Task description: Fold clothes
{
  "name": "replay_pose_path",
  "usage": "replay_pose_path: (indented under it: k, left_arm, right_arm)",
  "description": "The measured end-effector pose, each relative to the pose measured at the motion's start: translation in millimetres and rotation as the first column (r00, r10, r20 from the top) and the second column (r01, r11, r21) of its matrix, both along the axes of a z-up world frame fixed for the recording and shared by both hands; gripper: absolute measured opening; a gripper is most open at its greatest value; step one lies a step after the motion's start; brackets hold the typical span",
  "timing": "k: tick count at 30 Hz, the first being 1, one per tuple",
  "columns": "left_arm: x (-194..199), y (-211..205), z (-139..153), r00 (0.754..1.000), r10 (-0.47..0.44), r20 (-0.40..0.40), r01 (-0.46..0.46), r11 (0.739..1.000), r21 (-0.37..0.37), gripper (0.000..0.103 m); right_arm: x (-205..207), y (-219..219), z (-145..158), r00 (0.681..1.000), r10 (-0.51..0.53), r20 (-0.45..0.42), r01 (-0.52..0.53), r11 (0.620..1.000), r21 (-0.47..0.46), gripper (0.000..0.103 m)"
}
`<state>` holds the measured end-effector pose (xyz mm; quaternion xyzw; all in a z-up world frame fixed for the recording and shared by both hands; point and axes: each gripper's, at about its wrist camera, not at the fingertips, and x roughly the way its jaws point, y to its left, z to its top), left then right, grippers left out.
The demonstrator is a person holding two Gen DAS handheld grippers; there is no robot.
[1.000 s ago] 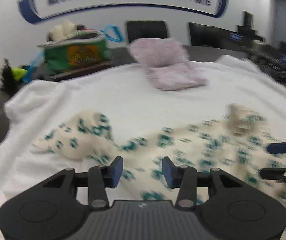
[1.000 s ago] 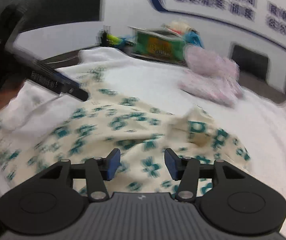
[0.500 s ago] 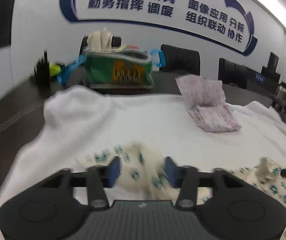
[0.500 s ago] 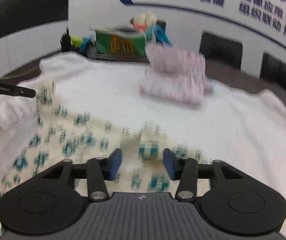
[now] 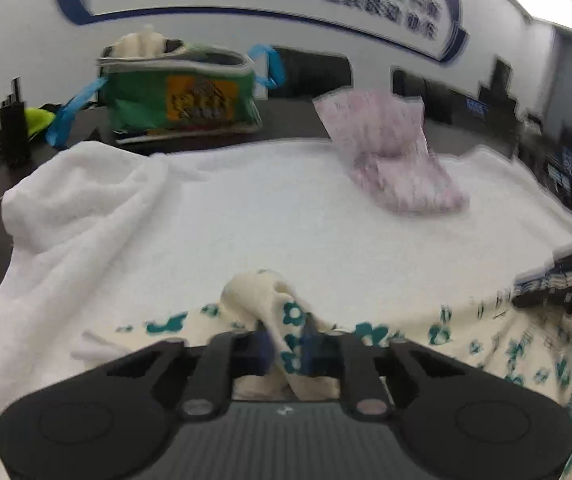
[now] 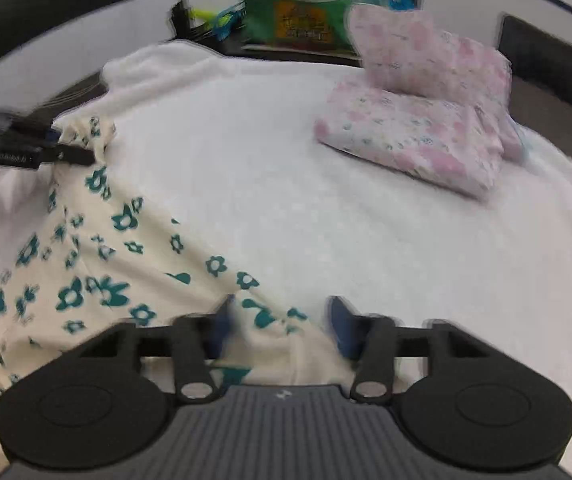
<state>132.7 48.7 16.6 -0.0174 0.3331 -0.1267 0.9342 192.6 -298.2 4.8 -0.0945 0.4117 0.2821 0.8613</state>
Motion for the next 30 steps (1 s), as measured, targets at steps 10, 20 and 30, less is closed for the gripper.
replay_pose_path:
  k: [10, 20, 30]
  left_arm:
    - [-2, 5, 3, 0.993, 0.114, 0.034, -0.114, 0.993, -0.007, 0.036]
    - [-126, 5, 55, 0.986, 0.149, 0.079, -0.144, 0.987, -0.070, 0.051]
    - [-175, -178, 5, 0.946, -0.314, 0.085, 0.308, 0.949, 0.071, 0.052]
  right_arm:
    - [-17, 15, 9, 0.966, -0.154, 0.206, 0.188, 0.969, -0.160, 0.012]
    - [-86, -42, 53, 0.930, -0.250, 0.269, 0.250, 0.968, 0.035, 0.048]
    - [-81, -58, 6, 0.966, -0.245, 0.080, 0.245, 0.969, 0.007, 0.023]
